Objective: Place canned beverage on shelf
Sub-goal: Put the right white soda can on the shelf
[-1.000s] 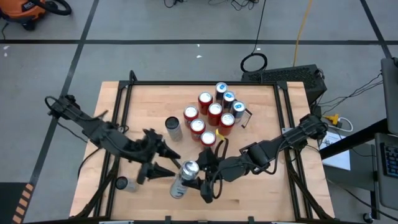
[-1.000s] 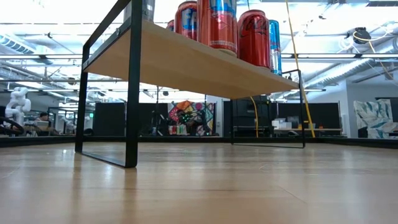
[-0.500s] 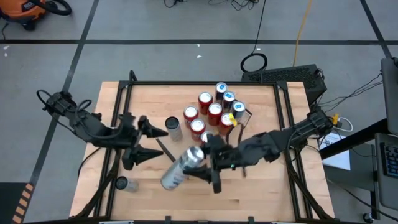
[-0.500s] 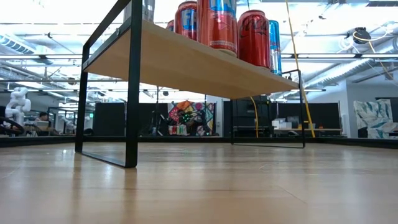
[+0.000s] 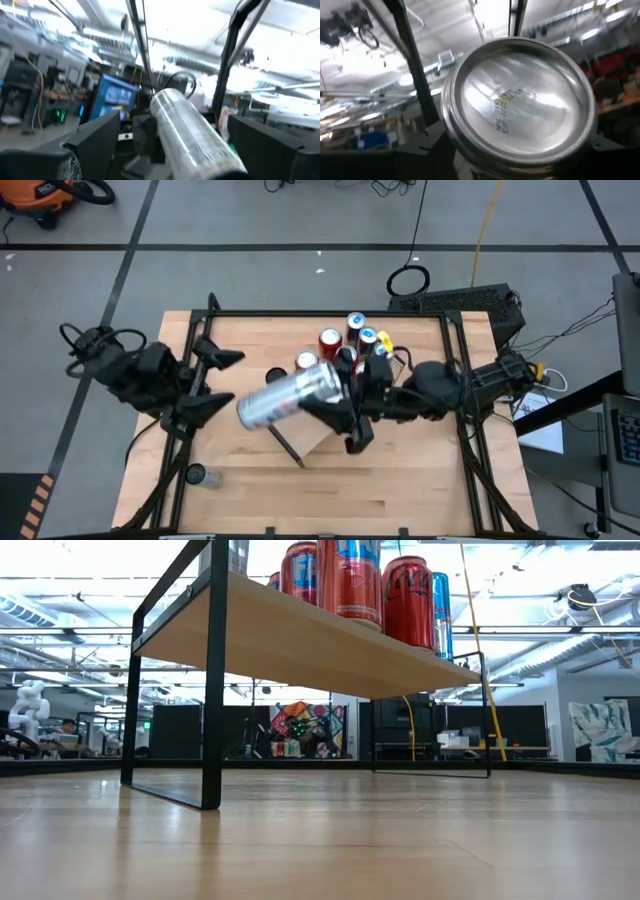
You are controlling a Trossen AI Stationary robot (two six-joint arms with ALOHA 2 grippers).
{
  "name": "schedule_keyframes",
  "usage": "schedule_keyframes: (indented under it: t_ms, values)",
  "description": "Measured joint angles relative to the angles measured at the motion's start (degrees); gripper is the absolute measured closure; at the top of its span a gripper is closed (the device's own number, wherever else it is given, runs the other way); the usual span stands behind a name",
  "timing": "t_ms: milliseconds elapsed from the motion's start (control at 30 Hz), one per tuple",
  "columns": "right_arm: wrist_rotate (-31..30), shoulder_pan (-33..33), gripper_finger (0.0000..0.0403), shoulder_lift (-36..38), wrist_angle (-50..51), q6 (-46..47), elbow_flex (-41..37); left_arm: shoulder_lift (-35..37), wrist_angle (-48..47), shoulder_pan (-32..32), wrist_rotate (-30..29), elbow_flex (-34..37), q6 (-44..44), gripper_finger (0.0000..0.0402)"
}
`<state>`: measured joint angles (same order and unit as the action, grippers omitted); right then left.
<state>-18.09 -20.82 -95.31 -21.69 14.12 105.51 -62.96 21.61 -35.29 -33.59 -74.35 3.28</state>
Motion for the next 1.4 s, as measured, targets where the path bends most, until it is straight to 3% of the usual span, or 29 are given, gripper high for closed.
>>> schedule_keyframes:
  t_ms: [367, 833, 1033, 1400]
  values:
    - [0.1, 5.1, 0.0173, 0.4, -17.8, -4.5, 0.0, -2.1, 12.3, 3.1, 0.1, 0.0, 7.9, 0.0030]
    - [0.4, 8.5, 0.0172, 0.3, -17.4, -4.4, 0.0, -10.8, 24.4, 12.0, 2.8, 0.1, 6.0, 0.0030]
    - [0.4, 8.5, 0.0172, 0.3, -15.2, -4.4, 0.0, -12.9, 31.2, 14.2, 7.4, 0.1, 6.0, 0.0030]
    - [0.1, 8.8, 0.0172, 0.3, -12.9, -4.3, 0.0, -13.1, 32.1, 16.3, 9.8, 0.1, 3.0, 0.0031]
